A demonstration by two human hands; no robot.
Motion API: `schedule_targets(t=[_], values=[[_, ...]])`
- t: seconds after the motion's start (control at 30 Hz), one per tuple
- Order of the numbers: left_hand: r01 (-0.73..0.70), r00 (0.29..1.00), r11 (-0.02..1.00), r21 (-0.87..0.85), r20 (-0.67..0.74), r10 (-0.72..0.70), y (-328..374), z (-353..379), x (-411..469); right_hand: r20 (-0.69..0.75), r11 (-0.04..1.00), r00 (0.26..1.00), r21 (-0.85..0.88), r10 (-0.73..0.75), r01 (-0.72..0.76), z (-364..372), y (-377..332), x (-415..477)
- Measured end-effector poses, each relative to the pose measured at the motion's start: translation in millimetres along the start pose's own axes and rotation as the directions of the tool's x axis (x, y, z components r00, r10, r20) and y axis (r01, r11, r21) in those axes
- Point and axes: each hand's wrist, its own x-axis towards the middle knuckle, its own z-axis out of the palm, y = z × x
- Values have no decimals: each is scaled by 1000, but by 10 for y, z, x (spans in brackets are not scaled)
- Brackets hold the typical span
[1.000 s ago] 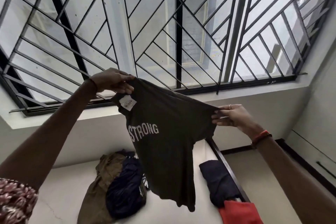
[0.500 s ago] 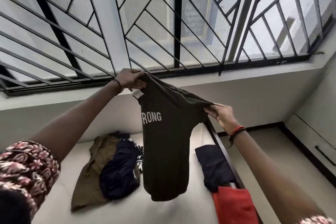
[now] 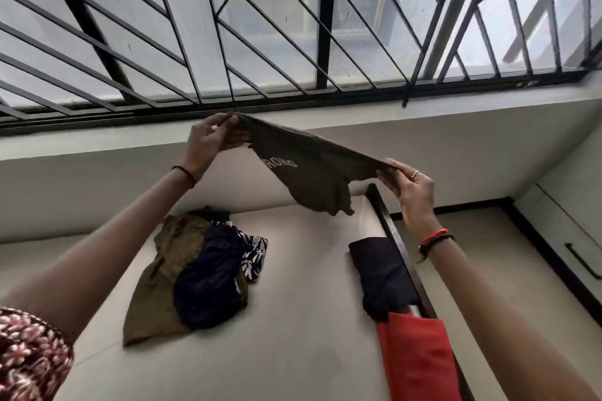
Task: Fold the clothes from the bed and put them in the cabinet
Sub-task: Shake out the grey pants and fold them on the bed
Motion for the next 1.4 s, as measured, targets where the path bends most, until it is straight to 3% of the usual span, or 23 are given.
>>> schedule_targets(t=[0.13, 0.27, 0.37, 0.5, 0.63, 0.77, 0.83, 0.93, 0.97, 1.07, 1.2, 1.4], values=[[107, 994, 993, -43, -8, -107, -710, -200, -540, -20, 991, 998, -113, 68, -69, -267, 643, -366], [251, 966, 968, -24, -53, -252, -1460, -420, -1247, 51, 893, 986, -434, 156, -119, -580, 1466, -886], [376, 926, 925, 51, -69, -372, -2108, -646, -1846, 45, 756, 940, -608, 337, -242, -904, 2147, -1318], [559, 829, 814, 159, -87, -552, -2981, -962, -2744, 28, 521, 884, -816, 466, -249, -1223, 2899, -1973], [626, 769, 715, 312, -94, -632, -3583, -1166, -3589, -29, 360, 806, -885, 591, -295, -1409, 3430, -2584], [641, 740, 642, 421, -116, -663, -4039, -1248, -4233, -59, 326, 681, -846, 730, -423, -1499, 3707, -3090], [686, 709, 605, 404, -185, -680, -4206, -1259, -4437, 17, 349, 686, -870, 727, -349, -1669, 3886, -3233], [750, 656, 547, 372, -310, -688, -4465, -1290, -4692, 34, 246, 696, -947, 717, -208, -1602, 3949, -3283], [761, 645, 533, 369, -340, -684, -4541, -1295, -4755, 89, 268, 697, -951, 711, -152, -1567, 3931, -3266], [798, 600, 476, 368, -422, -680, -4738, -1301, -4885, 184, 211, 808, -975, 560, 76, -1505, 4031, -3052], [821, 571, 467, 328, -468, -674, -4911, -1260, -4876, 231, 268, 754, -960, 615, 75, -1017, 3872, -2573], [844, 529, 469, 259, -539, -655, -5048, -1301, -4818, 292, 258, 713, -953, 637, 159, -143, 3987, -1731]])
